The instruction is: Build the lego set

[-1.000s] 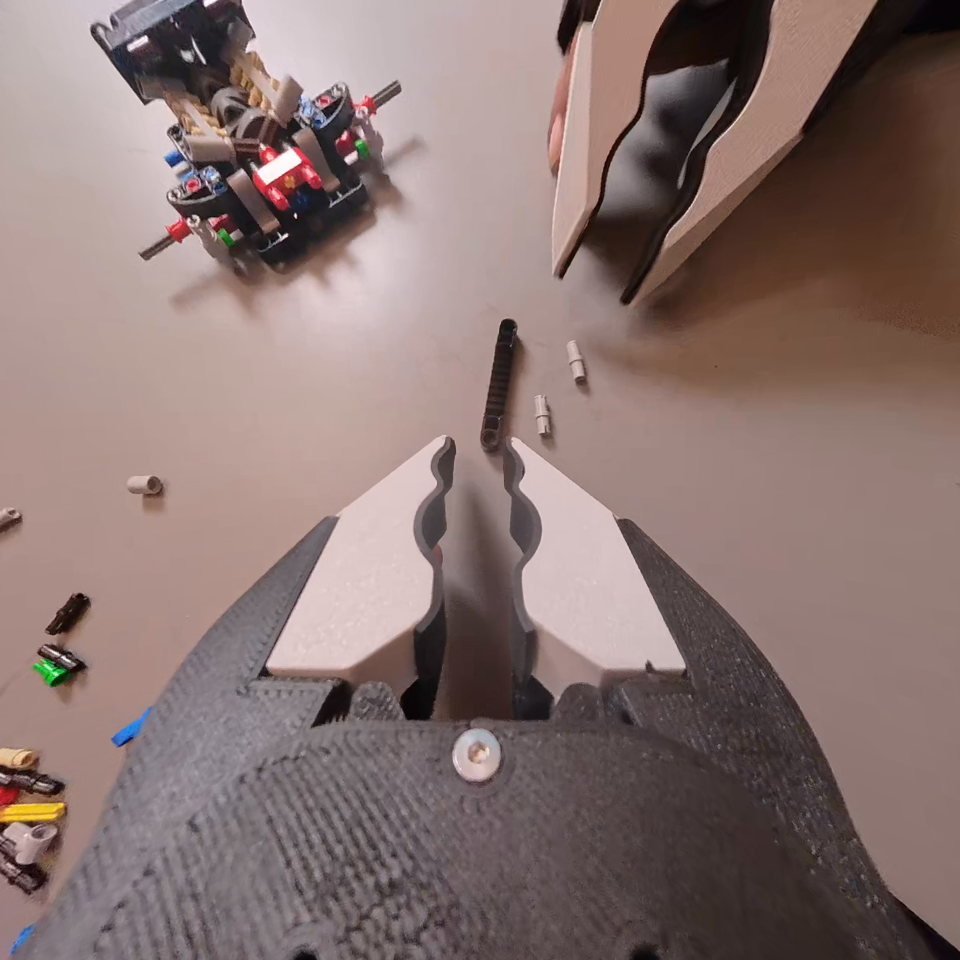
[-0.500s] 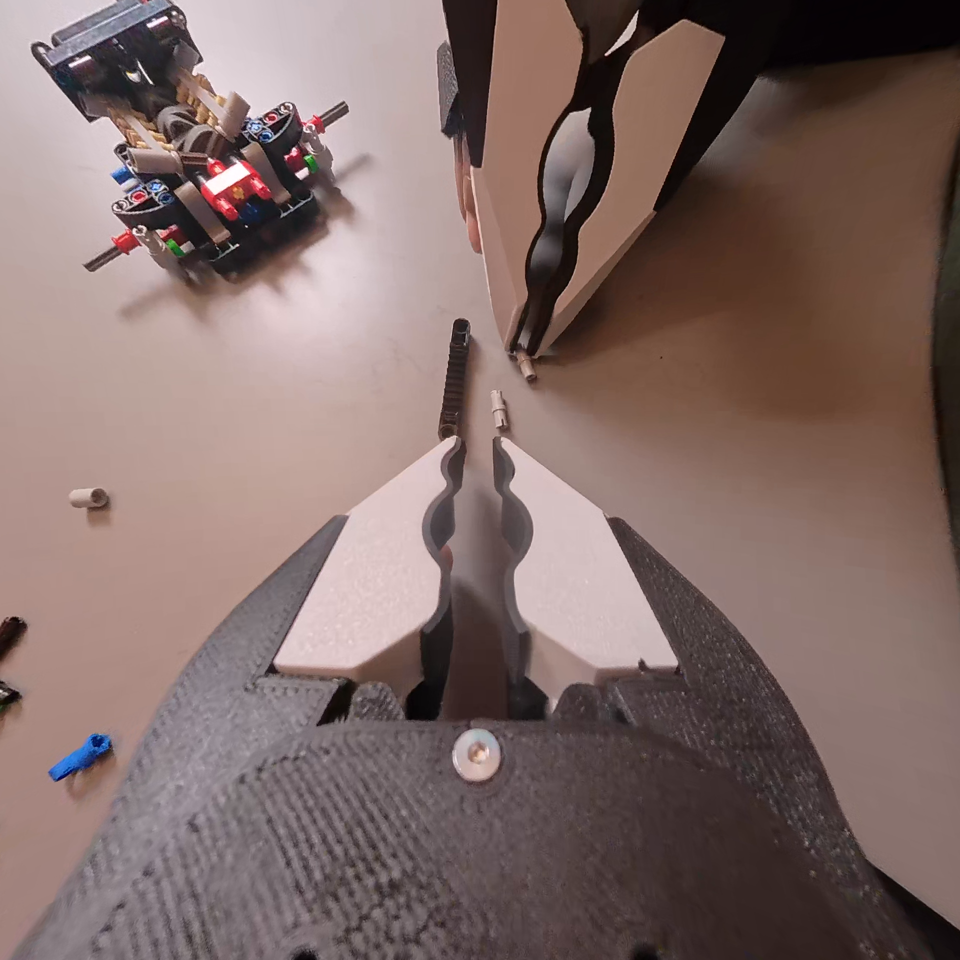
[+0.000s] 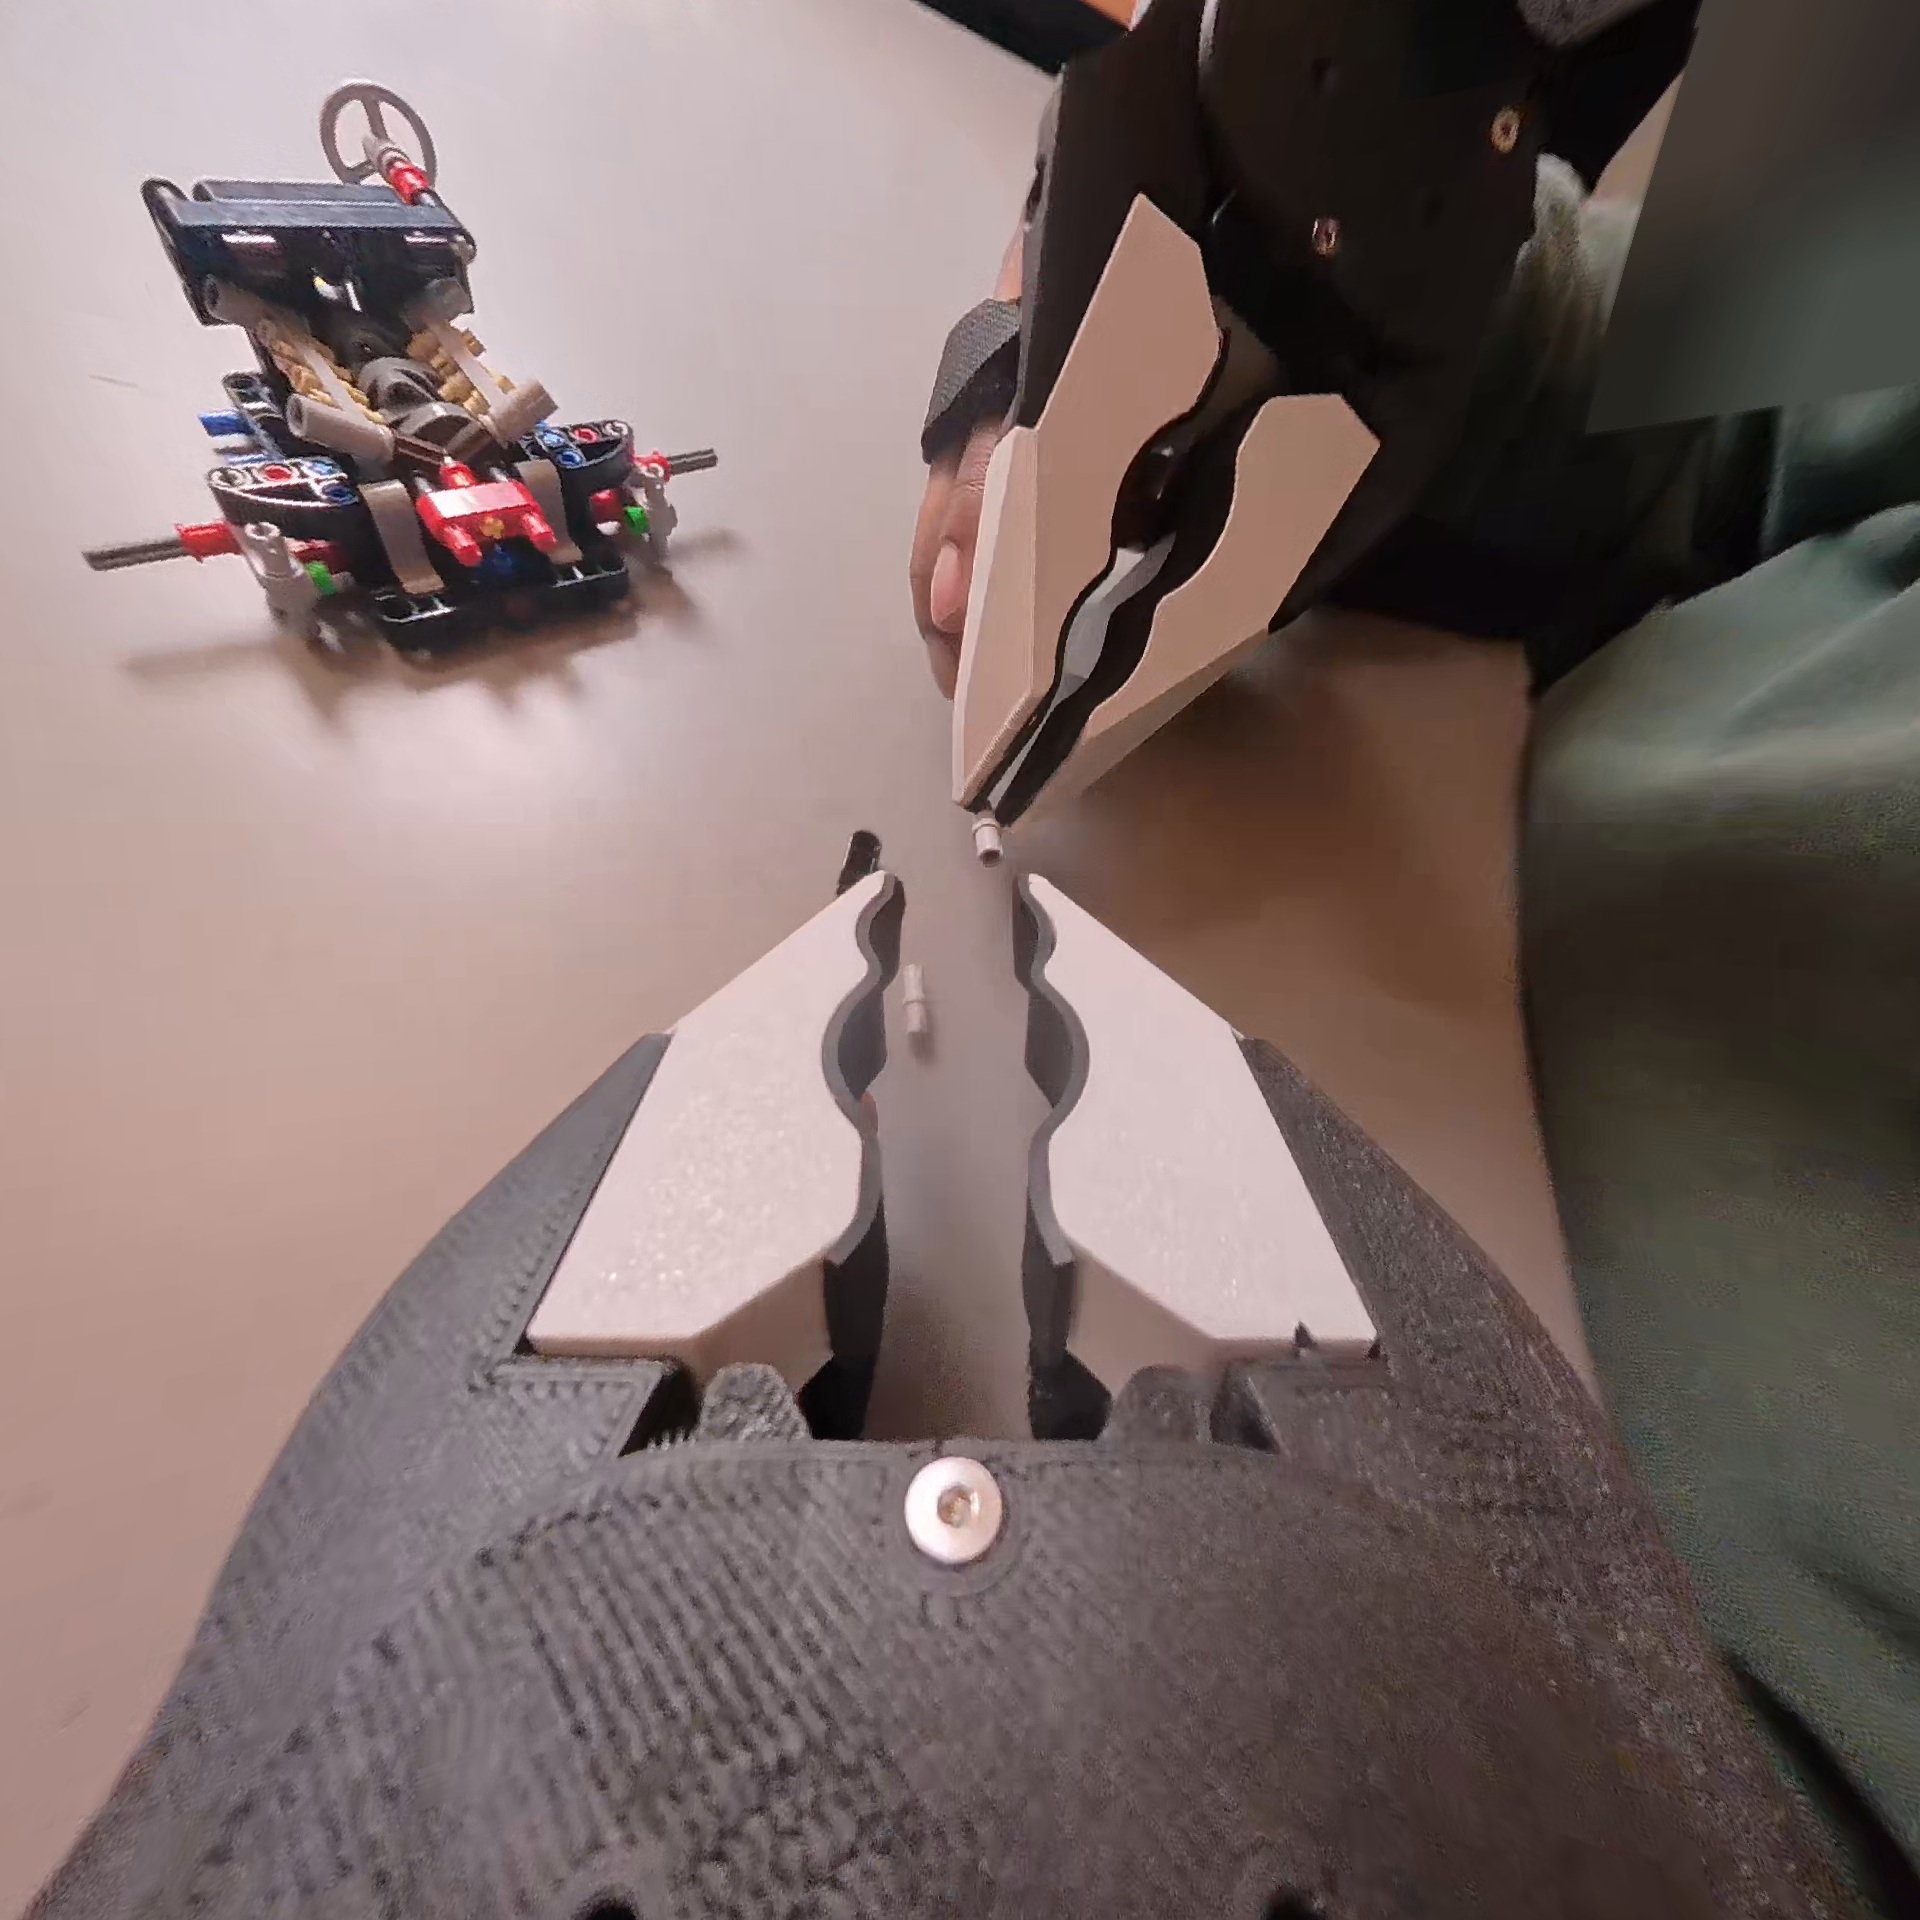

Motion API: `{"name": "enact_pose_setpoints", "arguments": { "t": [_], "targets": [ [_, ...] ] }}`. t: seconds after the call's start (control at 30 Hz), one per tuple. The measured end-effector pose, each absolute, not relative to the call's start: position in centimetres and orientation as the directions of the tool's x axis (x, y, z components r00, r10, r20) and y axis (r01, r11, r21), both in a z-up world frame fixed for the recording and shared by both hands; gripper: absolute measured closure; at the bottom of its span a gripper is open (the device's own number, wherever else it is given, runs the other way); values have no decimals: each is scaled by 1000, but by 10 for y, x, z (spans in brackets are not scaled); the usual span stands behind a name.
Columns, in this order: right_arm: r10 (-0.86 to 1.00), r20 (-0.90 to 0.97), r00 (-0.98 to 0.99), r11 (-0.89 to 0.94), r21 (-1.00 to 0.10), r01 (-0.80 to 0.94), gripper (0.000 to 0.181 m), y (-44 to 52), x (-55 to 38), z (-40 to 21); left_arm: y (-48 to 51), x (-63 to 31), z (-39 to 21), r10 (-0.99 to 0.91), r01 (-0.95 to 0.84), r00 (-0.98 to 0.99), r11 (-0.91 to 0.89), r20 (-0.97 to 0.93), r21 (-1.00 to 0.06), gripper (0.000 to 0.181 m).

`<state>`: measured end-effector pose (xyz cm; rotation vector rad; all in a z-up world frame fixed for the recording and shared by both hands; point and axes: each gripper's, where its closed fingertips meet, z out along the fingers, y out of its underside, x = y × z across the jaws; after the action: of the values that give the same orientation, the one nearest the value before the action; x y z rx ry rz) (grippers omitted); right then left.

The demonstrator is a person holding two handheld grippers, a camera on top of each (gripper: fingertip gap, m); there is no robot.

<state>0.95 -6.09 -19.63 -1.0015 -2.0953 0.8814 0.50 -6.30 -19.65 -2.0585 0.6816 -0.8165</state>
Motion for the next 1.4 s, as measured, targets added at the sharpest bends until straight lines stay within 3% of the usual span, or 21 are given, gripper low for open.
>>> {"name": "enact_pose_setpoints", "arguments": {
  "t": [0.13, 0.37, 0.5, 0.67, 0.8, 1.4],
  "targets": [
    [830, 298, -471, 480, -811, 334, 178, -60, 8, -183, -61, 11, -190, -679, -96, 619, -564, 395, -820, 161],
    [829, 323, -456, 482, -827, 291, 179, -60, 9, -174, -60, 15, -193, -663, -67, 610, -590, 435, -805, 181],
    [828, 338, -448, 494, -818, 297, 178, -57, 9, -175, -62, 18, -186, -674, -37, 575, -588, 464, -808, 181],
    [825, 354, -441, 507, -808, 301, 178, -56, 8, -177, -63, 20, -182, -660, 12, 540, -615, 523, -789, 166],
    [822, 356, -444, 506, -814, 285, 179, -60, 8, -174, -60, 21, -184, -647, 27, 545, -622, 533, -783, 179],
    [879, 172, -446, 289, -934, 209, 178, -62, 9, -150, -64, 21, -163, -695, 90, 471, -575, 543, -813, 179]
  ]
}}
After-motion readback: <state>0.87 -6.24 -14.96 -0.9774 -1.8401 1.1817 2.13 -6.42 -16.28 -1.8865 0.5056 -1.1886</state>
